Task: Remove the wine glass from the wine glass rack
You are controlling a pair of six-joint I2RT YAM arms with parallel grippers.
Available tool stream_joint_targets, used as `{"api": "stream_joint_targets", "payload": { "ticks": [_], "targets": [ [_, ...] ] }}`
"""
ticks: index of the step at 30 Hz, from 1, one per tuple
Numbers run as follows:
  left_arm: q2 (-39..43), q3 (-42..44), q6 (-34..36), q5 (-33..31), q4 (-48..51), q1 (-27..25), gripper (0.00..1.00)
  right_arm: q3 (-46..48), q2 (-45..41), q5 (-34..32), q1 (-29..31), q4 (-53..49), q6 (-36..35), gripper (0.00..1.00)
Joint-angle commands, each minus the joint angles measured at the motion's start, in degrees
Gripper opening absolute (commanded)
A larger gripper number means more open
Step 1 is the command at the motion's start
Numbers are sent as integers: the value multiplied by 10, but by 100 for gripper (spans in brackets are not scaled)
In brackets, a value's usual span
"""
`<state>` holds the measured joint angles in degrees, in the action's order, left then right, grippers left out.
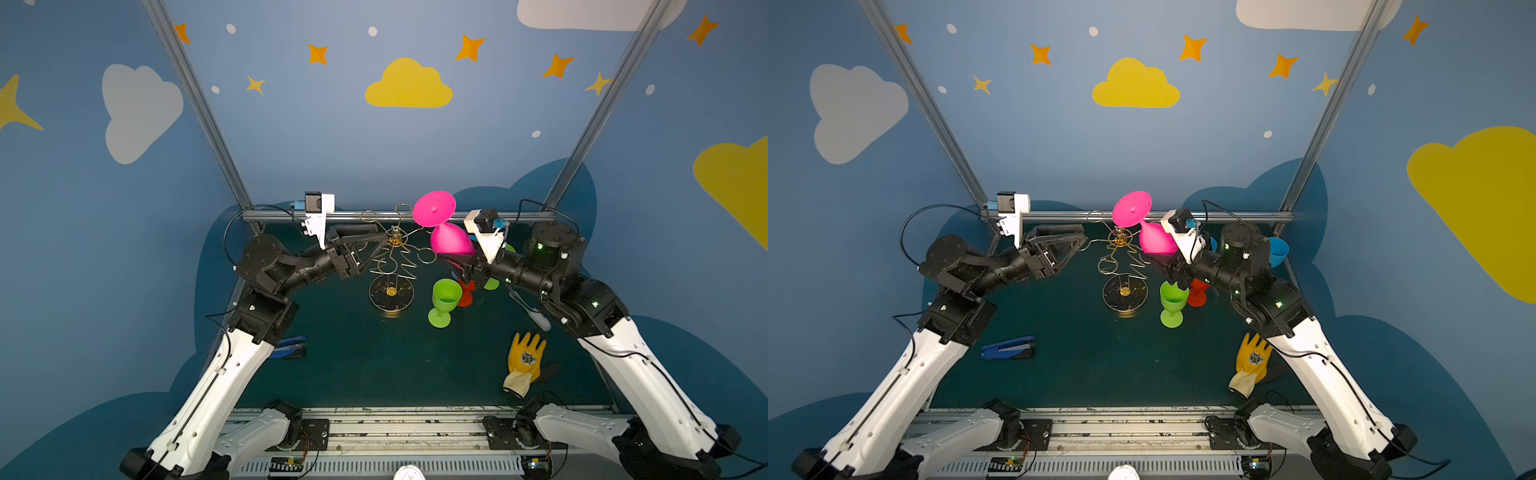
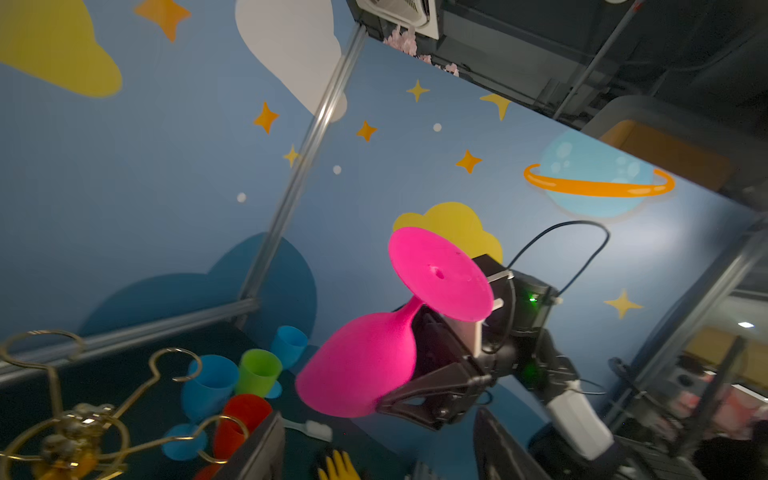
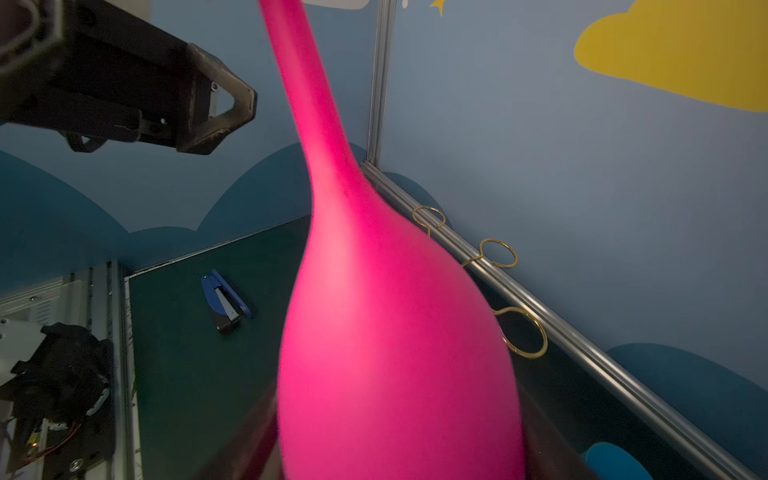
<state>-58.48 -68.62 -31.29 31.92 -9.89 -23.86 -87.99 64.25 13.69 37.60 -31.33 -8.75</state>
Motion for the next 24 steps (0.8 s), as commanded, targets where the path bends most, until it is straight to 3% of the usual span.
{"api": "stream_joint_targets", "payload": {
  "ticks": [1, 4, 7, 19, 24],
  "targets": [
    [-1, 39, 275, -124, -13, -33, 70, -37, 9, -20, 4, -111, 45, 40],
    [-4, 64, 415, -165, -54, -63, 70, -60, 24, -13, 13, -154, 61, 37],
    [-9, 71, 480, -181, -82, -79, 68, -68, 32, -11, 25, -169, 73, 35],
    [-17, 71, 537, -189, -105, -106, 64, -98, 98, -22, 84, -209, 88, 32],
    [-16, 74, 540, -189, -100, -109, 54, -105, 115, -23, 98, -214, 90, 32]
  ]
}}
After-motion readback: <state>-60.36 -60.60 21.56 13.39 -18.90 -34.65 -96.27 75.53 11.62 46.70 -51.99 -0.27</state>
